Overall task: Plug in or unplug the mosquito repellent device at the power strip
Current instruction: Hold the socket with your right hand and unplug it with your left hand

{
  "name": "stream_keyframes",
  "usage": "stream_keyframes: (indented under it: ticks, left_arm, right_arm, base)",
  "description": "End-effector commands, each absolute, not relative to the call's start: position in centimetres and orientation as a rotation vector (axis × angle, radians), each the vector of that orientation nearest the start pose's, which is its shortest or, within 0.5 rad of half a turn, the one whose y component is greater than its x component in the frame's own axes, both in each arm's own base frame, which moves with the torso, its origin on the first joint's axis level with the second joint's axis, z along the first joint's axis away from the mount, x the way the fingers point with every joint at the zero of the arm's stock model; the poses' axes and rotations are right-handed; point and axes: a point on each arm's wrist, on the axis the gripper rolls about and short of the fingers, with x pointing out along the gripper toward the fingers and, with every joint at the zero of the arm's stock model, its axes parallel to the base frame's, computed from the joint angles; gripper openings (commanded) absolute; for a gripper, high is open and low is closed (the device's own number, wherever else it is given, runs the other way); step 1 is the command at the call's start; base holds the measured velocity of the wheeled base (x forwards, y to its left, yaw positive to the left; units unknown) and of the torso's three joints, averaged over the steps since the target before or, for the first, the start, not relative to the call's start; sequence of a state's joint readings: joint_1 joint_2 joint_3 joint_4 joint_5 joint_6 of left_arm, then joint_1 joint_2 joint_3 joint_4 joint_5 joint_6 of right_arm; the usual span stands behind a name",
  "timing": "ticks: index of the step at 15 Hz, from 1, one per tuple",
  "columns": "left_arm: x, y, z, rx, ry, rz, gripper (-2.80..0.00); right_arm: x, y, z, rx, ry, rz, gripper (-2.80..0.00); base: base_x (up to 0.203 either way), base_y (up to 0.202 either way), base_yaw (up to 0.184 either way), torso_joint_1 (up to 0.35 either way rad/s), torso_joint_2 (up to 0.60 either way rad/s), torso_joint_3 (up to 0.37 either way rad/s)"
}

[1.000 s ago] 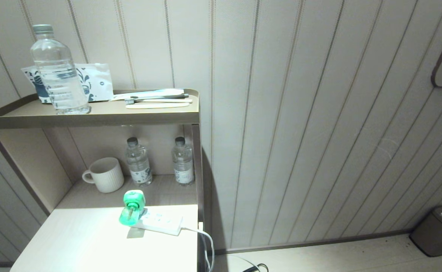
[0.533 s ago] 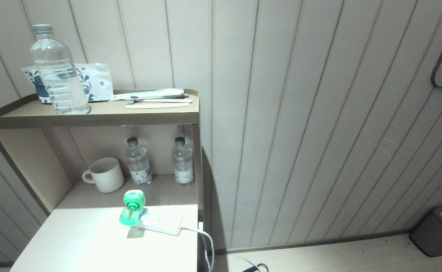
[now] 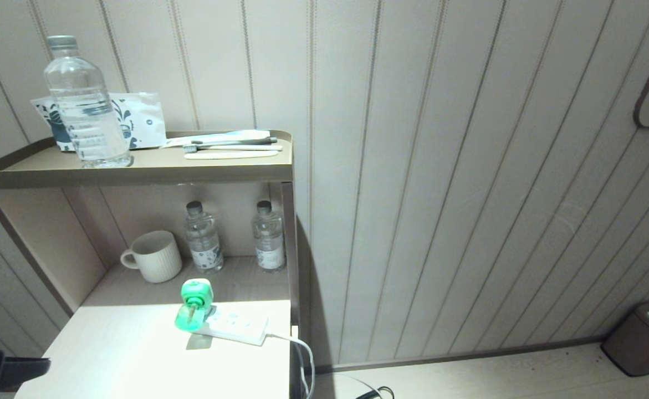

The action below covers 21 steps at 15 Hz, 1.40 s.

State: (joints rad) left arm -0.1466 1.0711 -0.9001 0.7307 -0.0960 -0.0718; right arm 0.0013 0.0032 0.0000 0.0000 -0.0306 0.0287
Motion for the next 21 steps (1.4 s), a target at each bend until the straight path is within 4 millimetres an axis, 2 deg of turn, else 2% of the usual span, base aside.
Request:
stream_keyframes:
  ticks: [1,3,4,10,16,21]
  left_arm:
    - [14.7,-3.3,20.5,-0.039,1.142,-0.209,-2.80]
    - [15.9,-5.1,19.0,-0.056,1.260,-0.219,-2.80]
    - [16.3,-5.8,18.6,-0.069,1.277,-0.211,0.00]
    - [19.9,-7.0,17.3,-0.061,1.274,-0.048,0.00]
    - [24.3,-9.1,16.6,-0.069,1.277,-0.030,0.00]
    - [27.1,-10.5,14.7,-0.048,1.315,-0.026,0.00]
  right_arm:
    - [-2.3,-0.1,7.6,0.029,0.003,-0.029,-2.80]
    - [-2.2,-0.1,7.6,0.029,0.004,-0.029,-2.80]
    - [-2.3,-0.1,7.6,0.029,0.003,-0.029,-2.80]
    - [-2.2,-0.1,7.6,0.029,0.004,-0.029,-2.80]
    - [-2.2,-0.1,7.6,0.029,0.004,-0.029,-2.80]
    - [-2.2,-0.1,7.6,0.029,0.004,-0.029,-2.80]
  base:
    - [0.000,0.000,0.000,0.000,0.00,0.000]
    - [0.000,0.000,0.000,0.000,0.00,0.000]
    - [0.000,0.000,0.000,0.000,0.00,0.000]
    - [0.000,0.000,0.000,0.000,0.00,0.000]
    - [0.000,0.000,0.000,0.000,0.00,0.000]
    - [0.000,0.000,0.000,0.000,0.00,0.000]
